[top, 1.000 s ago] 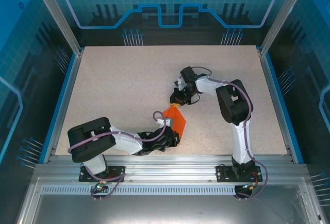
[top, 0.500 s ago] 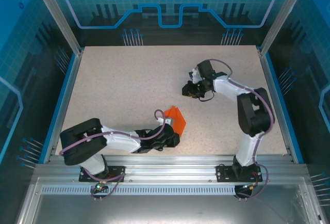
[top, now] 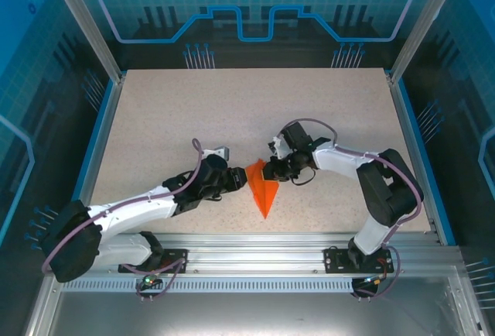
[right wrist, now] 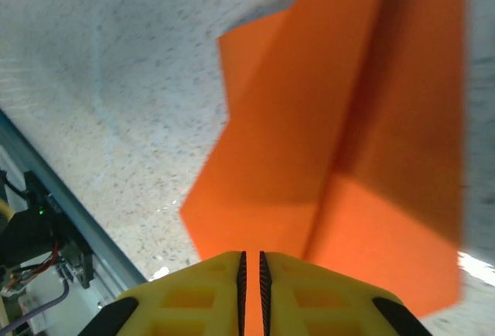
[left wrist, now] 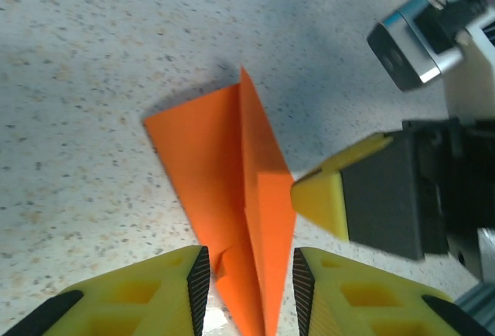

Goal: Fold a paper plane with a square sheet of paper (pick it up from the middle)
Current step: Perform the fourth fold on the wing at the bottom-center of the table.

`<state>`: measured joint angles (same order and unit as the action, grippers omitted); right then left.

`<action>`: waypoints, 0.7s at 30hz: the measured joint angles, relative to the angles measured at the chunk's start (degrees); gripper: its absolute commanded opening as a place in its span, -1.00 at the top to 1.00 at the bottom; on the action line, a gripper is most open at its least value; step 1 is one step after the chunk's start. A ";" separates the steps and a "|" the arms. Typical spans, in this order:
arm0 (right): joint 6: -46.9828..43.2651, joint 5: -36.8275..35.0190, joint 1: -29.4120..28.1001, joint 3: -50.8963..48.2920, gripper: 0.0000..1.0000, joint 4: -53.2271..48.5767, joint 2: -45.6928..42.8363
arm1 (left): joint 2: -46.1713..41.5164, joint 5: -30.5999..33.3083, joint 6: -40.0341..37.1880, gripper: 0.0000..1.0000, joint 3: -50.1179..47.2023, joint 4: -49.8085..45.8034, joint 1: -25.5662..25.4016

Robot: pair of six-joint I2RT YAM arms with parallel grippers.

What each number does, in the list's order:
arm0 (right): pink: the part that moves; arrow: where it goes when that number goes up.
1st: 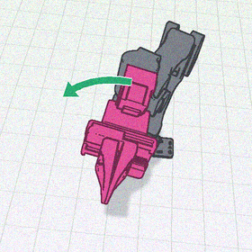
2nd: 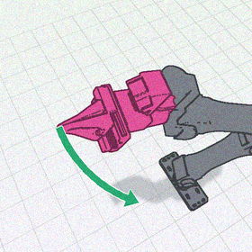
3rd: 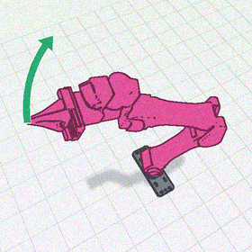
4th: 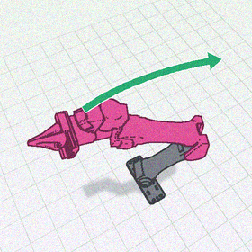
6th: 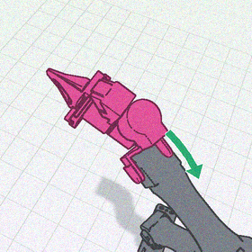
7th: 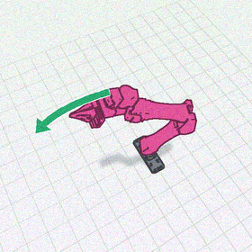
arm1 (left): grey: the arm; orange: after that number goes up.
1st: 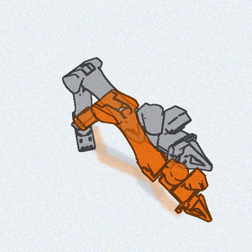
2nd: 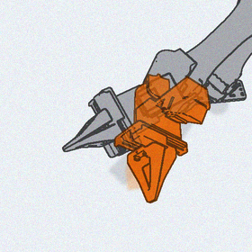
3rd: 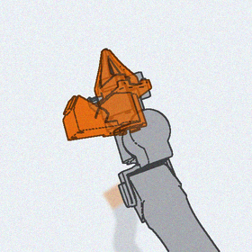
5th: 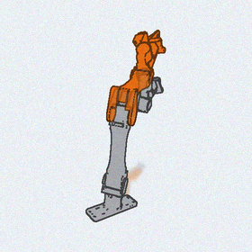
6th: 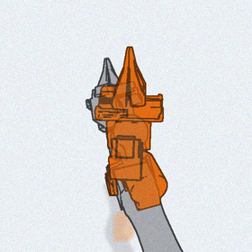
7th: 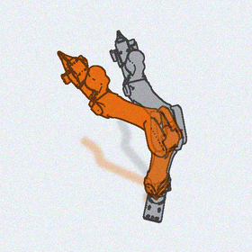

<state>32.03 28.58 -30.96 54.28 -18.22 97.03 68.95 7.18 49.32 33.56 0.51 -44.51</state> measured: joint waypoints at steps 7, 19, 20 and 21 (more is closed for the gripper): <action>2.25 0.61 -2.03 -0.74 0.72 3.50 3.34 | 0.42 -3.89 -0.26 0.29 0.31 -0.74 1.40; 5.14 1.88 -2.38 -3.30 0.74 8.98 7.69 | 16.11 -11.74 2.12 0.82 9.99 -0.92 4.68; 5.44 1.90 -2.36 -3.82 0.74 9.84 7.45 | 17.94 -12.31 2.36 0.85 11.15 -0.98 4.72; 5.60 1.88 -2.36 -4.35 0.74 10.51 7.15 | 19.56 -12.87 2.73 0.87 12.04 -1.01 4.72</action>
<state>37.63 30.46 -33.32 49.93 -7.70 104.18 88.51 -5.69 52.05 45.60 -0.49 -39.79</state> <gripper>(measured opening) 0.131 0.083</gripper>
